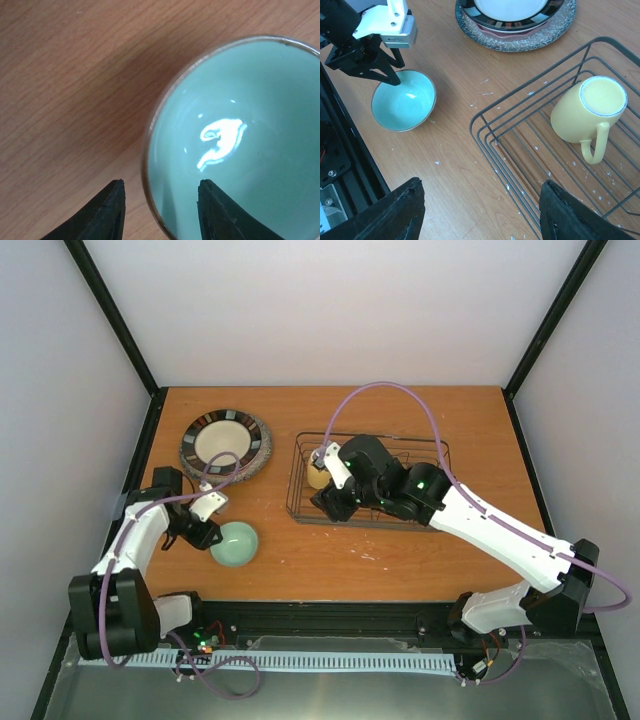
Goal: Load the mixed dishes into the dish rack
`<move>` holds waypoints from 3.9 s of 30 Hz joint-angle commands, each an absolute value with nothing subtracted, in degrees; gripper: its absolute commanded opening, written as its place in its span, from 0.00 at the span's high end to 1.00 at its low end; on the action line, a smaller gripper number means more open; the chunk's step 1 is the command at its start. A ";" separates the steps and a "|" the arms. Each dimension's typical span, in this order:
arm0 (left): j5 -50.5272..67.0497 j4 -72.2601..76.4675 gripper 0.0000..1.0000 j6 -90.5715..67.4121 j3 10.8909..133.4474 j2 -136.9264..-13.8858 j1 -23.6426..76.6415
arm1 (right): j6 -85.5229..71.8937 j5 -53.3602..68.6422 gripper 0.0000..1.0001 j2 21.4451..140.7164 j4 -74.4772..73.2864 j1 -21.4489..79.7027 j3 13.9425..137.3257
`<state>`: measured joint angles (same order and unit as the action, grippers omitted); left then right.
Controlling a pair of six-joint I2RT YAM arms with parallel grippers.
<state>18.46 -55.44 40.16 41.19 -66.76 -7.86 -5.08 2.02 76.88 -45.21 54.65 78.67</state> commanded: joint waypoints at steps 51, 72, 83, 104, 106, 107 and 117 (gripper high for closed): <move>21.81 -44.98 0.99 34.19 47.95 -71.49 -3.94 | -4.66 2.10 0.37 74.23 -45.09 51.86 77.08; 31.50 -29.08 0.99 29.93 42.83 -64.19 -3.96 | -6.10 5.15 0.37 75.87 -43.28 51.86 76.03; 33.01 -20.94 0.99 27.92 40.66 -55.26 -4.17 | -8.31 15.33 0.33 78.42 -39.89 49.55 75.76; 19.60 2.27 1.00 26.71 34.88 -38.74 -1.36 | -45.15 61.51 0.31 85.60 -8.12 41.66 71.84; 18.19 6.68 0.99 27.69 32.94 -37.08 -0.20 | -54.18 63.16 0.31 85.79 1.54 41.59 69.48; 17.51 8.72 0.99 28.75 32.00 -36.62 0.32 | -57.97 63.64 0.31 86.32 5.47 41.51 68.57; 1.56 34.32 0.99 41.89 22.86 -38.08 12.69 | -95.58 58.84 0.31 92.16 41.88 40.70 60.29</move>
<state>9.87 13.96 34.09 23.86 -37.71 7.94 -76.05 60.95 89.97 21.52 41.32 62.83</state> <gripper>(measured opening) 0.052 0.691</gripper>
